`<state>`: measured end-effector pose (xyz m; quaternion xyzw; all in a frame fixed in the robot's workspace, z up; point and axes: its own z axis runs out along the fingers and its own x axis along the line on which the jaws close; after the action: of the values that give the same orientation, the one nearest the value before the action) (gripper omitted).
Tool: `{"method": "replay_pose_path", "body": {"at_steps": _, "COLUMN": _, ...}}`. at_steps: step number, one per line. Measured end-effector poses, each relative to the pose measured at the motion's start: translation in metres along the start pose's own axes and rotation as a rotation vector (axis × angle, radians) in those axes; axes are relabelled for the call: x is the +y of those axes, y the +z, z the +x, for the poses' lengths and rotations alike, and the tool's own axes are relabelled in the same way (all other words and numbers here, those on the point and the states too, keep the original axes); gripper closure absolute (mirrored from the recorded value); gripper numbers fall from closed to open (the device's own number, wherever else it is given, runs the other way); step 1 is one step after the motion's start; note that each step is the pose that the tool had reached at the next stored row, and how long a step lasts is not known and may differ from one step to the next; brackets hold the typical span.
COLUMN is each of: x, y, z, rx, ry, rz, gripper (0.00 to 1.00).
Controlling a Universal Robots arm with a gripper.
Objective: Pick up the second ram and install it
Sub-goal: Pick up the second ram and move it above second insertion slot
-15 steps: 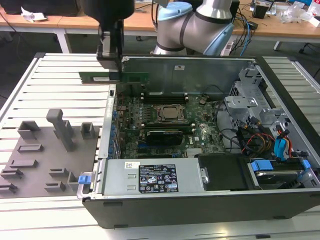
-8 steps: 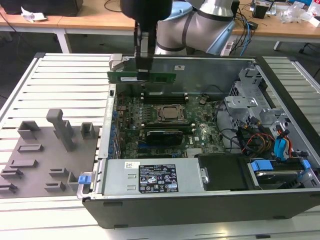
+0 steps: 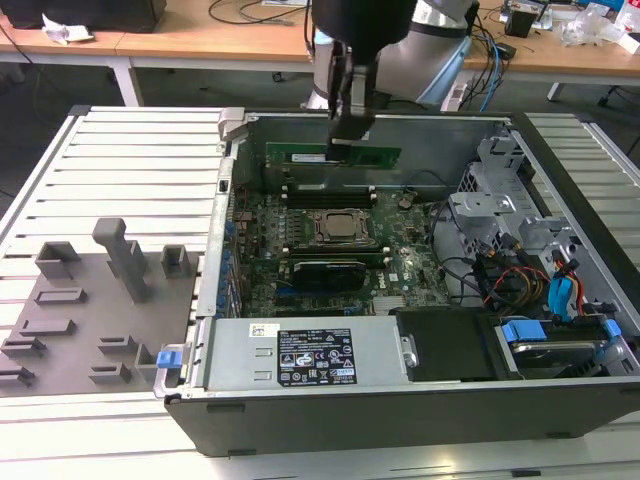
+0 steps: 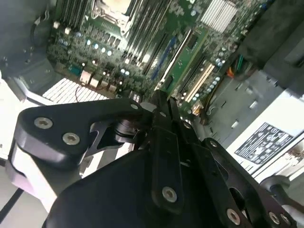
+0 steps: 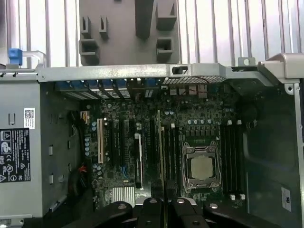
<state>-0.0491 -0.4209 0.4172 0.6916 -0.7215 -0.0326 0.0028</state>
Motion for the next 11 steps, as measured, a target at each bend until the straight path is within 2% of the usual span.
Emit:
{"method": "replay_pose_path", "body": {"at_steps": 4, "x": -0.0173, "y": -0.0009, "z": -0.0007, "rx": 0.0002, "ry": 0.000, "rz": -0.0038, "gripper": 0.87}}
{"method": "replay_pose_path", "body": {"at_steps": 6, "x": -0.0319, "y": -0.0016, "z": -0.0014, "rx": 0.0003, "ry": 0.000, "rz": -0.0068, "gripper": 0.87}}
{"method": "replay_pose_path", "body": {"at_steps": 8, "x": -0.0407, "y": -0.0020, "z": -0.0017, "rx": 0.0004, "ry": 0.000, "rz": -0.0087, "gripper": 0.87}}
{"method": "replay_pose_path", "body": {"at_steps": 9, "x": -0.0500, "y": -0.0024, "z": -0.0022, "rx": 0.0003, "ry": 0.001, "rz": -0.0104, "gripper": 0.87}}
{"method": "replay_pose_path", "body": {"at_steps": 11, "x": -0.0629, "y": -0.0031, "z": -0.0027, "rx": 0.0005, "ry": 0.001, "rz": -0.0125, "gripper": 0.87}}
